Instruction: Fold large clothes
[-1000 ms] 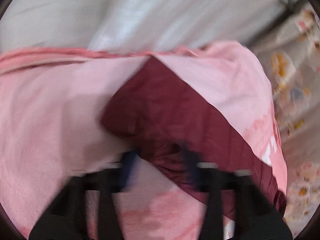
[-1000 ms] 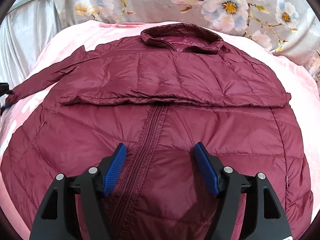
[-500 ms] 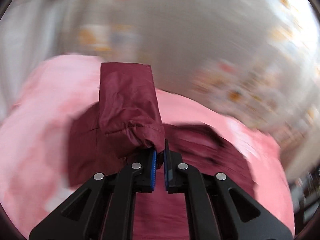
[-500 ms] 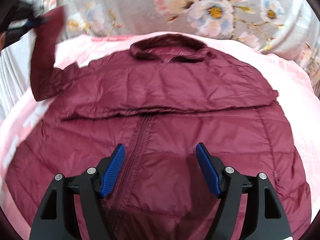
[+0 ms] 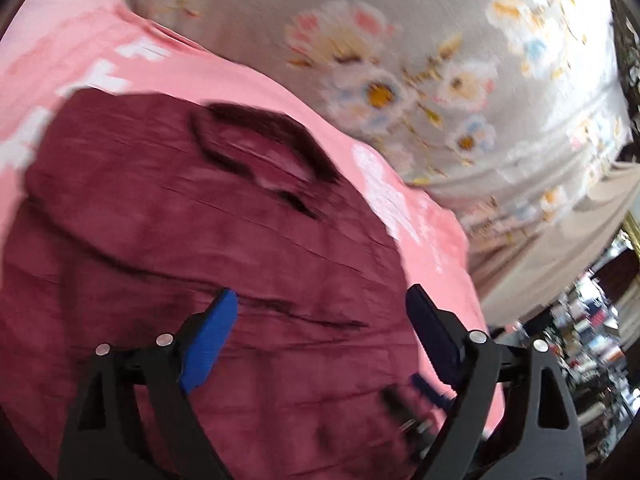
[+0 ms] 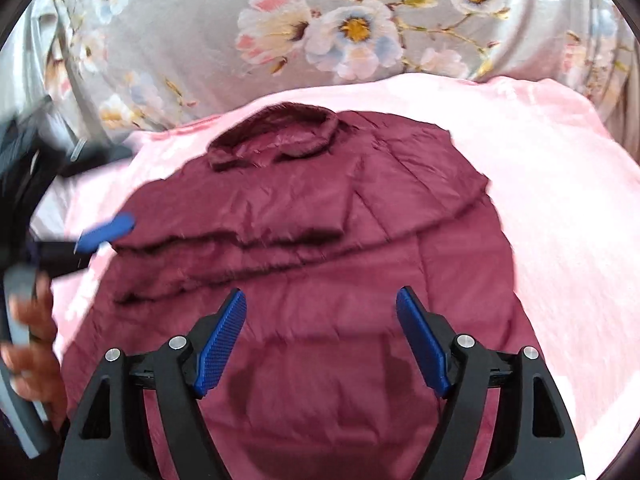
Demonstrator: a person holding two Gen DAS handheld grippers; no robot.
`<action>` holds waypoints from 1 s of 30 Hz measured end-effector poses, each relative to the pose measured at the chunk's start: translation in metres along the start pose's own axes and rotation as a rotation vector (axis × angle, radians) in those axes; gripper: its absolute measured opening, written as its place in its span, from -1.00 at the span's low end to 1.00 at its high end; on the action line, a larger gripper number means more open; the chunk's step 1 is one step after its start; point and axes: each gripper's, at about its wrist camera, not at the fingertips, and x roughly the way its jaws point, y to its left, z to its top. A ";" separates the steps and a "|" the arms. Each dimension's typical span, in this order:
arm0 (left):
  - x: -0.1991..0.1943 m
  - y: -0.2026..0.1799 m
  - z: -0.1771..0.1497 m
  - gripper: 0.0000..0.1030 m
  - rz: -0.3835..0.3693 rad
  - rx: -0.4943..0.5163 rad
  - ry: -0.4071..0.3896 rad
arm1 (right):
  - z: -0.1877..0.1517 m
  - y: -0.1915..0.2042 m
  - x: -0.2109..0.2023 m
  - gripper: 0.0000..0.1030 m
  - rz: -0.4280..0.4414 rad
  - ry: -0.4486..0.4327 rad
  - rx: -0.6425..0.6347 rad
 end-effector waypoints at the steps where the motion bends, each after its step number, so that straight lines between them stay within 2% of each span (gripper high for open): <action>1: -0.010 0.018 0.007 0.63 0.044 -0.020 -0.021 | 0.009 -0.001 0.006 0.47 0.016 0.000 -0.002; 5: -0.033 0.074 0.028 0.62 0.152 -0.127 -0.087 | 0.038 -0.011 0.035 0.47 0.026 0.009 0.049; 10: -0.041 0.130 0.047 0.61 0.193 -0.267 -0.116 | 0.059 -0.030 0.080 0.47 0.093 0.088 0.188; 13: -0.031 0.152 0.055 0.61 0.197 -0.329 -0.118 | 0.063 -0.032 0.102 0.46 0.093 0.126 0.203; 14: -0.027 0.158 0.056 0.61 0.192 -0.348 -0.116 | 0.063 -0.031 0.107 0.32 0.097 0.134 0.201; 15: -0.022 0.164 0.059 0.61 0.188 -0.366 -0.107 | 0.064 -0.030 0.111 -0.23 0.102 0.144 0.193; 16: -0.016 0.171 0.060 0.60 0.182 -0.392 -0.098 | 0.065 -0.028 0.114 -0.64 0.109 0.158 0.178; 17: -0.014 0.175 0.061 0.57 0.180 -0.406 -0.093 | 0.070 -0.027 0.115 -0.95 0.119 0.173 0.168; 19: -0.009 0.181 0.062 0.51 0.187 -0.422 -0.081 | 0.084 -0.034 0.096 -0.96 0.163 0.102 0.201; 20: -0.009 0.183 0.061 0.51 0.189 -0.427 -0.080 | 0.096 -0.038 0.076 -0.96 0.147 0.030 0.187; 22: -0.008 0.186 0.058 0.51 0.203 -0.425 -0.078 | 0.106 -0.040 0.059 -0.96 0.066 -0.020 0.125; 24: -0.005 0.187 0.057 0.49 0.212 -0.420 -0.068 | 0.107 -0.043 0.063 -0.96 0.039 0.017 0.093; 26: -0.001 0.185 0.057 0.49 0.202 -0.423 -0.060 | 0.104 -0.044 0.066 -0.96 0.049 0.041 0.091; 28: 0.003 0.180 0.058 0.48 0.207 -0.418 -0.053 | 0.106 -0.036 0.065 -0.96 0.051 0.034 0.067; 29: 0.005 0.178 0.060 0.43 0.224 -0.406 -0.049 | 0.106 -0.034 0.062 -0.96 0.054 0.027 0.059; 30: 0.007 0.177 0.063 0.17 0.244 -0.394 -0.041 | 0.107 -0.031 0.060 -0.96 0.061 0.018 0.052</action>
